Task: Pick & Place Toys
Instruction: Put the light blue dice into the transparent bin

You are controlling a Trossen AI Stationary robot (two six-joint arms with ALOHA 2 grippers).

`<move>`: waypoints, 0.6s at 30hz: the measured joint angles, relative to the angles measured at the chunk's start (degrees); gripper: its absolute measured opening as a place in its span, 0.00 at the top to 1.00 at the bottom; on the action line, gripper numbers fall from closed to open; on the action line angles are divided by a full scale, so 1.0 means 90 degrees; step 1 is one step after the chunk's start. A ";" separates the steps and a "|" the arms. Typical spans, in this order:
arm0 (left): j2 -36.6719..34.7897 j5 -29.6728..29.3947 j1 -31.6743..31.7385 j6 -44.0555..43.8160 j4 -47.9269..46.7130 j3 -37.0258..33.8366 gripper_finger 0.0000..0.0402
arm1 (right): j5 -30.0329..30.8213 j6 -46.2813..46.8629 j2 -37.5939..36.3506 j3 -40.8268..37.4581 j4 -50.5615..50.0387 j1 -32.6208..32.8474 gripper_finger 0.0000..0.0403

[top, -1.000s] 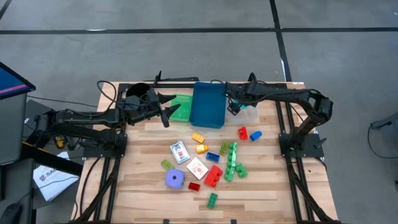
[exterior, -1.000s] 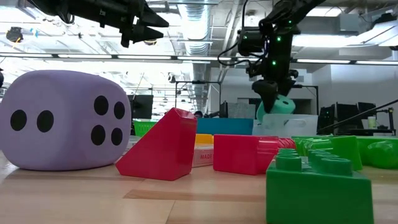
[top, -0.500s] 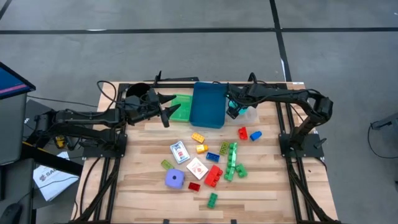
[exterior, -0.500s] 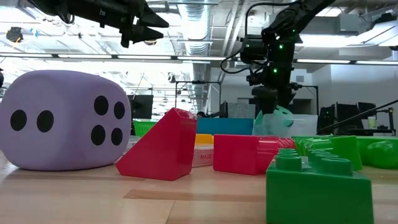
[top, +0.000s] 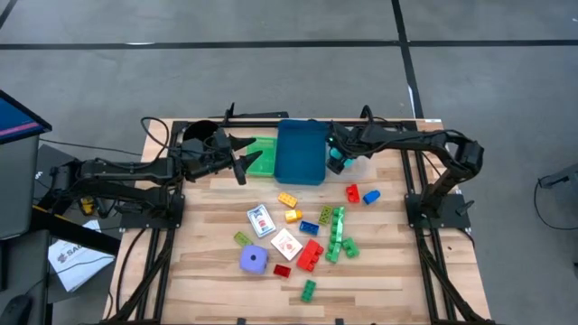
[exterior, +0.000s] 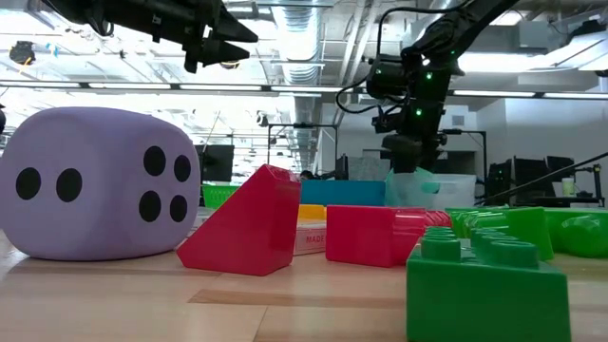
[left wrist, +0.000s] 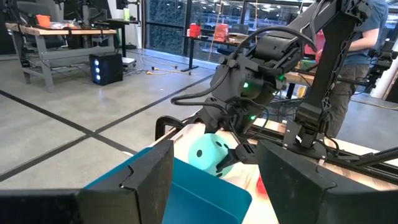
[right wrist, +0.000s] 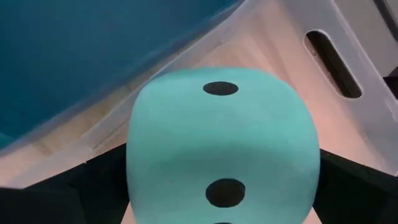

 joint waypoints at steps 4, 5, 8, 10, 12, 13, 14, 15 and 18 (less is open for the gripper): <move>0.0000 0.0002 0.0001 0.0002 0.0000 0.0000 0.44 | 0.0480 0.0150 0.0010 -0.0007 0.0553 0.0001 0.02; 0.0000 0.0002 0.0001 0.0002 0.0002 0.0000 0.44 | 0.0548 0.0148 0.0010 -0.0007 0.0718 0.0000 0.02; 0.0000 0.0004 -0.0001 0.0004 0.0002 0.0000 0.44 | 0.0654 0.0116 0.0010 -0.0007 0.1120 -0.0012 0.02; 0.0000 0.0005 -0.0001 0.0005 0.0002 0.0000 0.44 | 0.0659 0.0100 0.0010 -0.0007 0.1383 -0.0010 0.02; 0.0000 0.0005 0.0001 0.0007 0.0002 0.0000 0.44 | 0.0660 0.0000 0.0007 -0.0005 0.1584 -0.0006 0.02; 0.0000 0.0007 0.0001 0.0007 0.0002 0.0000 0.44 | 0.0662 -0.0039 0.0007 -0.0005 0.1630 -0.0004 0.02; 0.0000 0.0007 -0.0001 0.0007 0.0002 0.0000 0.44 | 0.0662 -0.0054 0.0007 -0.0005 0.1664 0.0002 0.02; 0.0000 0.0010 0.0001 0.0007 0.0002 0.0000 0.44 | 0.0662 -0.0054 0.0007 -0.0005 0.1701 0.0007 0.02; 0.0000 0.0029 0.0001 0.0007 0.0002 0.0000 0.44 | 0.0684 -0.0066 0.0007 -0.0005 0.1750 0.0047 0.02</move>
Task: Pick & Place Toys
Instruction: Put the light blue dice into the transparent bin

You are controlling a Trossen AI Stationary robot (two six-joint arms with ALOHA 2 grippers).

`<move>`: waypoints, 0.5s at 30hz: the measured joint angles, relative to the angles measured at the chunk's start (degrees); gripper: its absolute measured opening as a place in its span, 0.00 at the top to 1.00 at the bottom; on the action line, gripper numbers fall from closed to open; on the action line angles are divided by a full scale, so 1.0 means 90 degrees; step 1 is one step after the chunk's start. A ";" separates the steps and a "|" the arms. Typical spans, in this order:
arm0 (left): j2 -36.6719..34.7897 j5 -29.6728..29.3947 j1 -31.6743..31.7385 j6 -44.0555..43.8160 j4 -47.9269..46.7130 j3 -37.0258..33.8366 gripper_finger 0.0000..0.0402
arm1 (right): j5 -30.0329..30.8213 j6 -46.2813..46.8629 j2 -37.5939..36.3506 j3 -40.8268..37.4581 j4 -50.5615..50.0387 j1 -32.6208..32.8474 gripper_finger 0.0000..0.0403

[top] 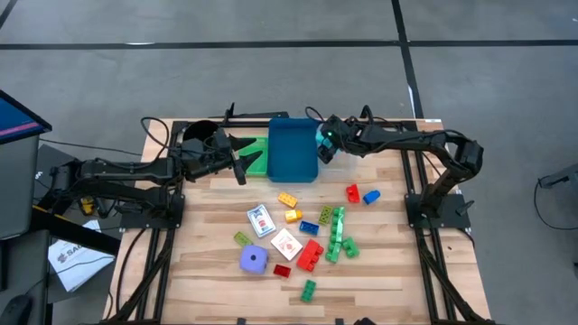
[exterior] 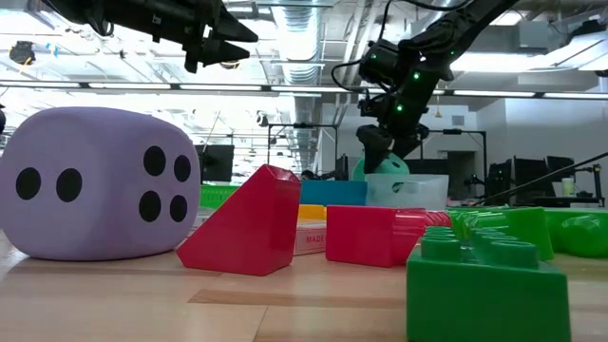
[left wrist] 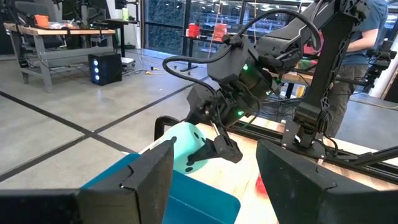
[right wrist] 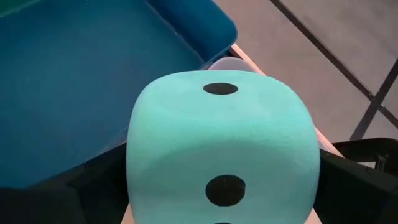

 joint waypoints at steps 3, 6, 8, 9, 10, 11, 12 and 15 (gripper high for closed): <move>0.0000 0.0000 0.0000 0.0000 0.0000 0.0000 0.44 | 0.0196 -0.0016 0.0000 0.0000 0.0045 0.0070 0.02; 0.0000 -0.0002 -0.0001 0.0000 0.0000 0.0000 0.44 | 0.0676 -0.0191 -0.0002 0.0000 0.0067 0.0169 0.02; 0.0000 -0.0002 0.0000 0.0000 0.0000 0.0000 0.44 | 0.1027 -0.0300 -0.0002 0.0000 0.0119 0.0237 0.02; 0.0000 -0.0004 -0.0001 0.0000 0.0000 0.0000 0.44 | 0.1205 -0.0318 -0.0002 0.0002 0.0140 0.0275 0.02; 0.0000 -0.0005 0.0000 0.0001 0.0000 0.0000 0.44 | 0.1375 -0.0320 -0.0002 0.0005 0.0160 0.0313 0.02; 0.0000 -0.0005 0.0000 0.0000 0.0000 0.0000 0.44 | 0.1557 -0.0318 -0.0002 0.0005 0.0169 0.0348 0.02; 0.0000 -0.0005 0.0000 0.0000 0.0000 0.0000 0.44 | 0.1737 -0.0309 -0.0005 0.0005 0.0167 0.0382 0.02; 0.0000 -0.0005 0.0000 0.0000 0.0000 0.0000 0.44 | 0.2226 -0.0091 -0.0005 0.0005 0.0066 0.0462 0.02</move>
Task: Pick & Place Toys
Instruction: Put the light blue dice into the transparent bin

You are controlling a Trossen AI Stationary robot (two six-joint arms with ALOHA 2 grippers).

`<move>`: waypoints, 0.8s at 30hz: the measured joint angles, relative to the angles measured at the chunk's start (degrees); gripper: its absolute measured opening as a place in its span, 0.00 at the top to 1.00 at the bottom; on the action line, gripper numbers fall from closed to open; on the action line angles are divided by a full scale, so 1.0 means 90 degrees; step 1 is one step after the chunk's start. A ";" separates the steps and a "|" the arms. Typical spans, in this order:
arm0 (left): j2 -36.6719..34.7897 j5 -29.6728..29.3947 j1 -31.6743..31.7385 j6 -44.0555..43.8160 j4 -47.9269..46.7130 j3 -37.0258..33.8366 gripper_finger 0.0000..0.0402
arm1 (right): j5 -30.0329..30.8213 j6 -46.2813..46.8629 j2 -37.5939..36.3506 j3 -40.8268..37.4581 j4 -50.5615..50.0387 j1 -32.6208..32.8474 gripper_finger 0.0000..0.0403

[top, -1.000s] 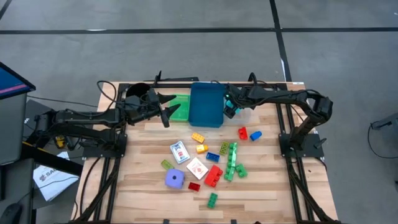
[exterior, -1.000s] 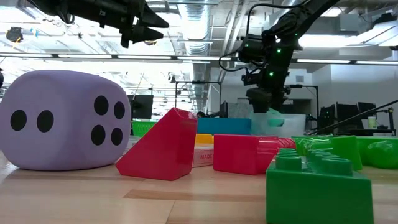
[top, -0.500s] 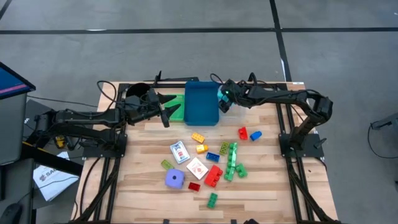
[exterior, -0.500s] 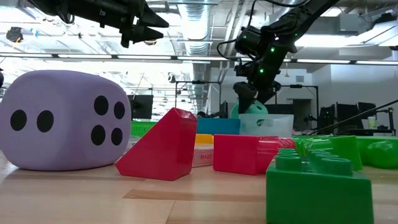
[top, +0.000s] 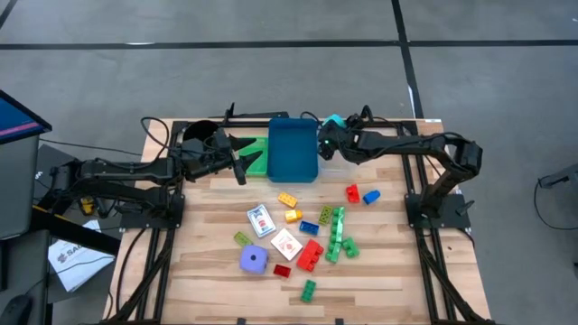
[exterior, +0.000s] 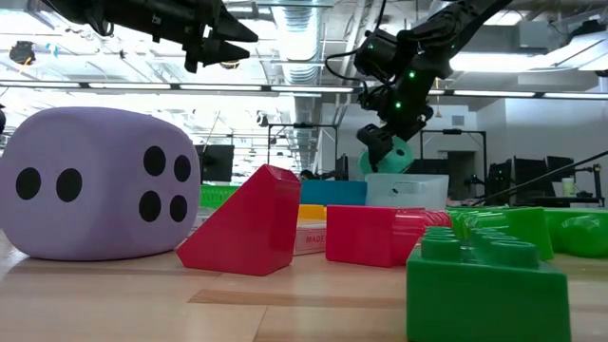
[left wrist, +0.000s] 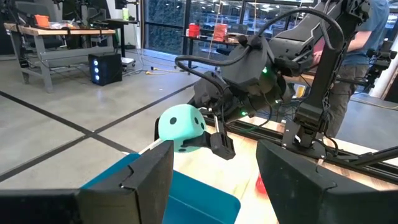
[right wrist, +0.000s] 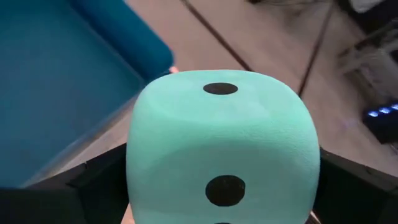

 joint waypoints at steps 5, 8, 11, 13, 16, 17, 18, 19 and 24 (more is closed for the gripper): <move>0.0000 -0.0002 0.0000 0.0000 0.0000 0.0000 0.44 | -0.0170 0.0336 0.0000 0.0002 -0.0353 -0.0001 0.04; 0.0000 -0.0005 0.0000 0.0000 0.0000 0.0000 0.44 | -0.0269 0.0348 0.0000 0.0002 -0.0407 -0.0001 0.13; 0.0000 -0.0007 0.0000 0.0000 0.0000 0.0000 0.44 | -0.0277 0.0278 0.0000 0.0002 -0.0406 -0.0001 0.18; 0.0000 -0.0030 -0.0002 0.0000 0.0000 0.0000 0.44 | -0.0277 0.0193 0.0000 0.0002 -0.0389 -0.0001 0.18; 0.0000 -0.0029 -0.0001 0.0000 0.0000 0.0000 0.44 | -0.0278 0.0130 0.0000 0.0002 -0.0397 -0.0001 0.17; 0.0000 -0.0029 0.0000 0.0000 0.0000 0.0000 0.44 | -0.0280 0.0136 -0.0002 0.0002 -0.0401 -0.0001 0.13; 0.0000 -0.0029 0.0000 0.0000 0.0000 0.0000 0.44 | -0.0299 0.0165 -0.0002 0.0002 -0.0417 -0.0004 0.08; 0.0000 -0.0029 0.0000 0.0000 0.0000 0.0000 0.44 | -0.0360 0.0209 -0.0002 0.0002 -0.0431 -0.0018 0.06; 0.0000 -0.0024 0.0000 0.0000 0.0000 0.0000 0.44 | -0.1133 0.0266 -0.0005 0.0002 -0.0495 -0.0177 0.11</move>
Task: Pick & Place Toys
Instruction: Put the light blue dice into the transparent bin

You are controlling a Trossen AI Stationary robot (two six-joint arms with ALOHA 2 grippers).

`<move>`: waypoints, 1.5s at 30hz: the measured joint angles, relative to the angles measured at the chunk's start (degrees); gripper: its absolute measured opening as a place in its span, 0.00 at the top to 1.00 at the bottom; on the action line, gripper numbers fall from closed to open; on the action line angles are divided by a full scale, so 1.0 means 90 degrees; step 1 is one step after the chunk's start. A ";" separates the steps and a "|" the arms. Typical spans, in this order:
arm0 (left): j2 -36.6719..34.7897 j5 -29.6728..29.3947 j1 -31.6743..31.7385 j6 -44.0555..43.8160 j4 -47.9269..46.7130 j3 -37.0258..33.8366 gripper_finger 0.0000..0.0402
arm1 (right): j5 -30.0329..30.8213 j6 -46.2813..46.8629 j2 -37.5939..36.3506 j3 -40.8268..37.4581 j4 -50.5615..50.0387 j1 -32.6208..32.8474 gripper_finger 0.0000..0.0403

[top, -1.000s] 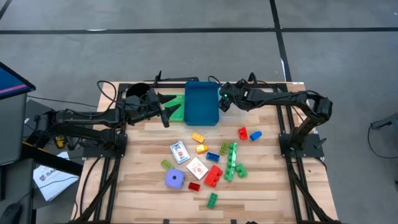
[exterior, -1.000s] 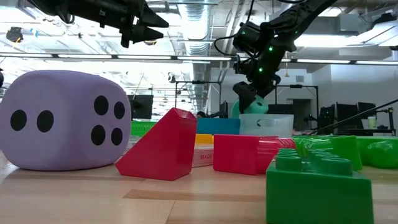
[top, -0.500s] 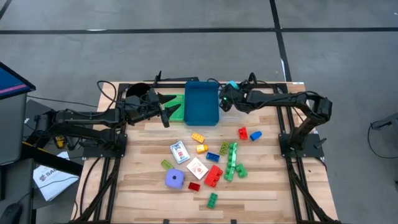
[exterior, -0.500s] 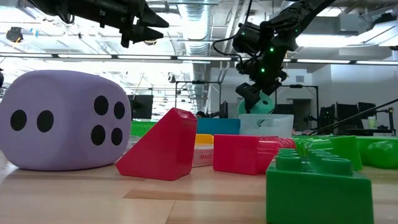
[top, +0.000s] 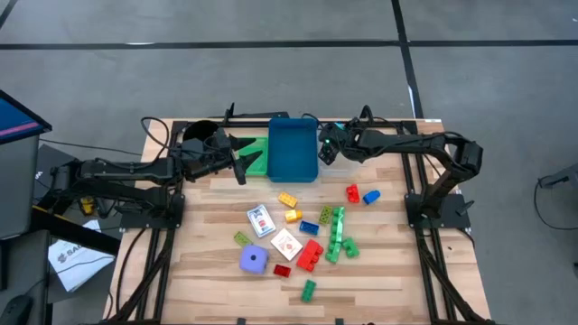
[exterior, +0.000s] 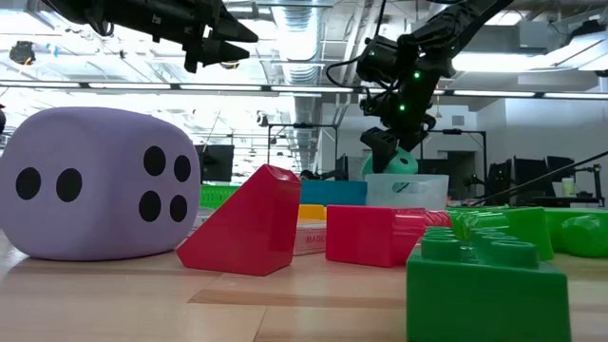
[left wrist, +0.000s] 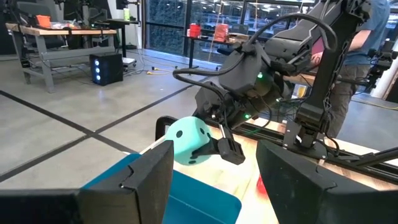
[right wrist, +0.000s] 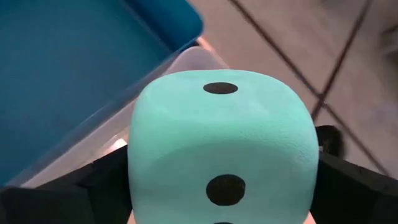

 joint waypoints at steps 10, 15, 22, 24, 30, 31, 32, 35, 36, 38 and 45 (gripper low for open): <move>0.0000 0.0006 -0.0001 0.0000 0.0000 0.0000 0.44 | 0.0045 0.0012 0.0000 0.0000 0.0012 -0.0028 0.02; 0.0000 0.0029 0.0000 0.0000 0.0000 0.0000 0.44 | 0.0450 0.0163 0.0000 0.0000 0.0052 0.0004 0.04; 0.0000 0.0027 0.0000 -0.0002 0.0000 0.0000 0.44 | 0.0538 0.0336 0.0000 0.0002 -0.0510 0.0237 0.04; 0.0000 0.0027 -0.0001 0.0000 -0.0001 0.0000 0.44 | 0.0552 0.0580 0.0000 0.0002 -0.0920 0.0281 0.04; 0.0000 0.0024 -0.0001 -0.0006 -0.0002 0.0000 0.44 | 0.1628 0.1278 0.0000 0.0005 -0.2383 0.0384 0.04; 0.0000 0.0024 -0.0001 -0.0010 -0.0002 0.0000 0.44 | 0.1827 0.1393 0.0000 0.0005 -0.2595 0.0385 0.04; 0.0000 0.0024 -0.0002 -0.0012 -0.0002 0.0000 0.44 | 0.1975 0.1514 0.0000 0.0005 -0.2770 0.0398 0.04; 0.0000 0.0022 -0.0002 -0.0015 -0.0002 0.0000 0.44 | 0.2121 0.1735 0.0000 0.0005 -0.3102 0.0439 0.04; 0.0000 0.0022 -0.0002 -0.0015 -0.0002 0.0000 0.44 | 0.2117 0.1743 0.0000 0.0005 -0.3130 0.0458 0.04; 0.0000 0.0019 -0.0002 -0.0015 -0.0001 0.0002 0.44 | 0.2118 0.1741 0.0000 0.0005 -0.3115 0.0502 0.04; 0.0000 -0.0007 -0.0002 -0.0015 -0.0002 0.0002 0.44 | 0.2306 0.1732 0.0000 0.0005 -0.2998 0.0874 0.04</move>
